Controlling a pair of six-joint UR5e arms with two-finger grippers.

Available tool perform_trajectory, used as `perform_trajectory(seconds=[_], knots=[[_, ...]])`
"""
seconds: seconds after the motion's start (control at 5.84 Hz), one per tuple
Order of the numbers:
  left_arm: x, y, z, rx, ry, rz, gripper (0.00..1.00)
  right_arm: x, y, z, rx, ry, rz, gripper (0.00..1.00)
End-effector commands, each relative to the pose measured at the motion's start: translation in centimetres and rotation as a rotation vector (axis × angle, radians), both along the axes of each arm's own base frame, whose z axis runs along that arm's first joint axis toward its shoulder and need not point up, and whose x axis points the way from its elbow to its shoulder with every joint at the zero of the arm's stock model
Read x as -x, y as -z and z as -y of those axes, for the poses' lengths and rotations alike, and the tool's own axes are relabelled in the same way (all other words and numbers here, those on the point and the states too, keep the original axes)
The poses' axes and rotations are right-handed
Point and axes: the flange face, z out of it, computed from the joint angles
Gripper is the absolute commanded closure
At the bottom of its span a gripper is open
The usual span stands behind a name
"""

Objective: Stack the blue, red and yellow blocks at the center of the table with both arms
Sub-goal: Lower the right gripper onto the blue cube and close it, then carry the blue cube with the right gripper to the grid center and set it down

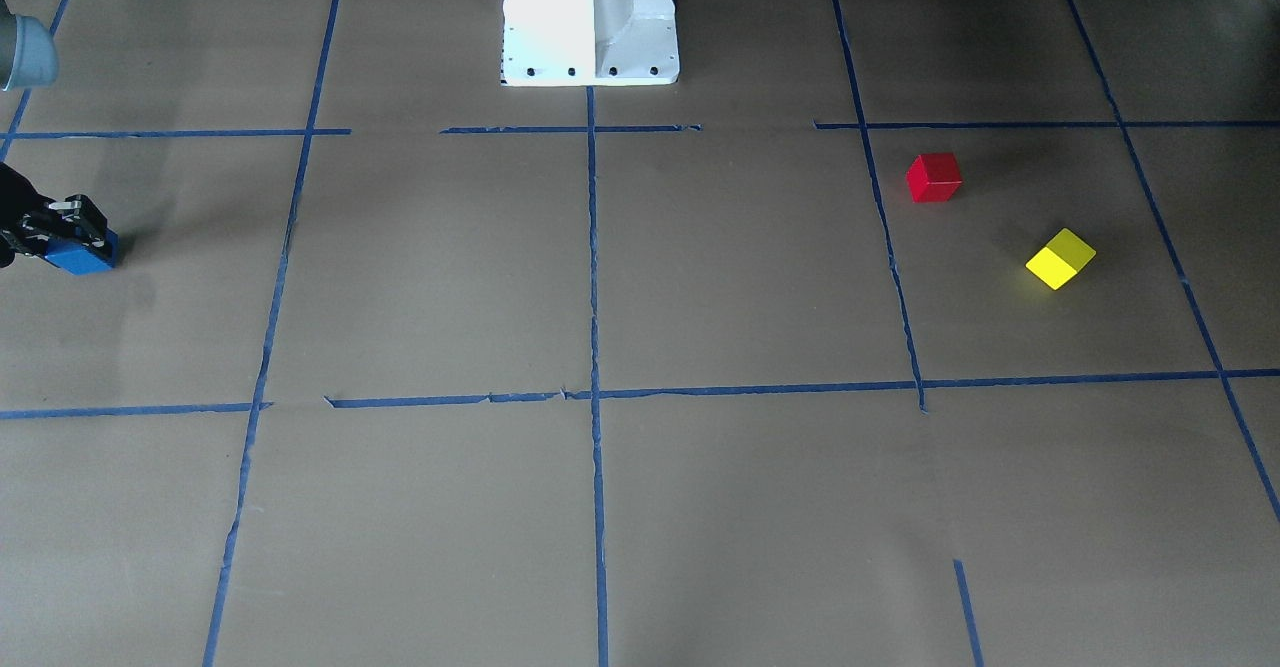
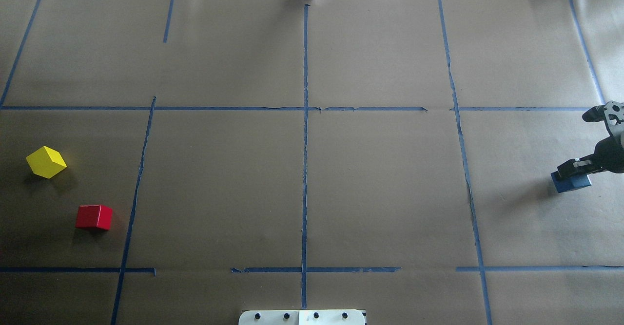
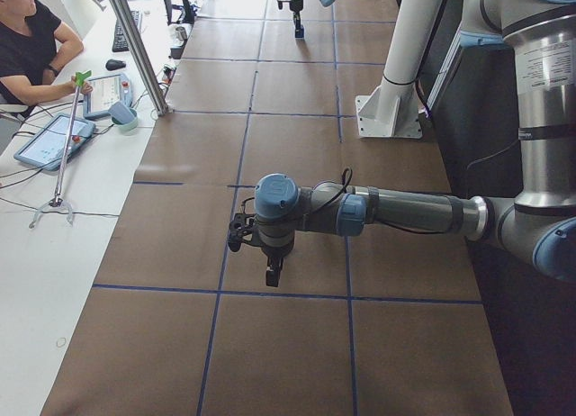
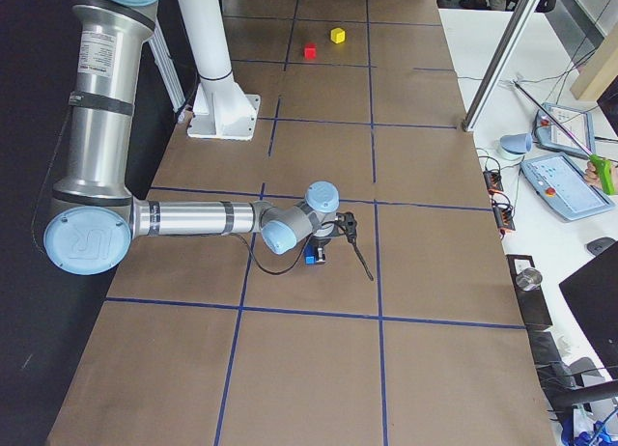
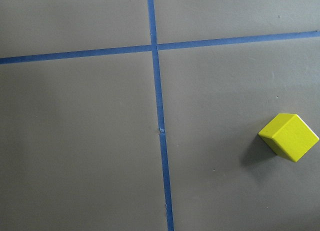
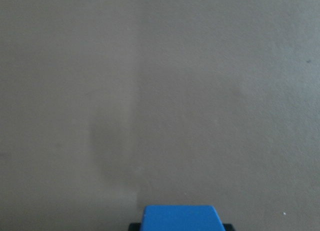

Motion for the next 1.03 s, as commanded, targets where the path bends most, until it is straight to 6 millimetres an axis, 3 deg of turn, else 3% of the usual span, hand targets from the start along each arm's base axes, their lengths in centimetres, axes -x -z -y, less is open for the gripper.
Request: perform_trajectory(seconds=[0.0,0.17,0.34,0.51,0.68,0.86], knots=[[-0.1,0.3,0.0,-0.002,-0.001,-0.03,0.0,3.3,9.1,3.0,-0.011,-0.056,0.079,1.0],[-0.1,0.3,0.0,-0.003,-0.001,-0.028,0.0,10.2,16.8,5.7,0.065,-0.077,0.117,1.0],[-0.1,0.3,0.0,-0.003,-0.001,-0.028,0.0,16.0,23.7,7.0,0.139,-0.082,0.113,1.0],[-0.2,0.3,0.0,-0.001,-0.003,-0.028,0.0,22.2,30.2,6.5,0.122,-0.063,0.06,1.0],[-0.2,0.4,0.1,-0.004,-0.002,-0.03,0.0,27.1,36.1,7.2,0.146,-0.092,0.042,1.0],[-0.2,0.7,0.3,-0.016,-0.007,-0.028,0.0,32.9,38.5,7.1,0.166,-0.163,0.004,1.0]])
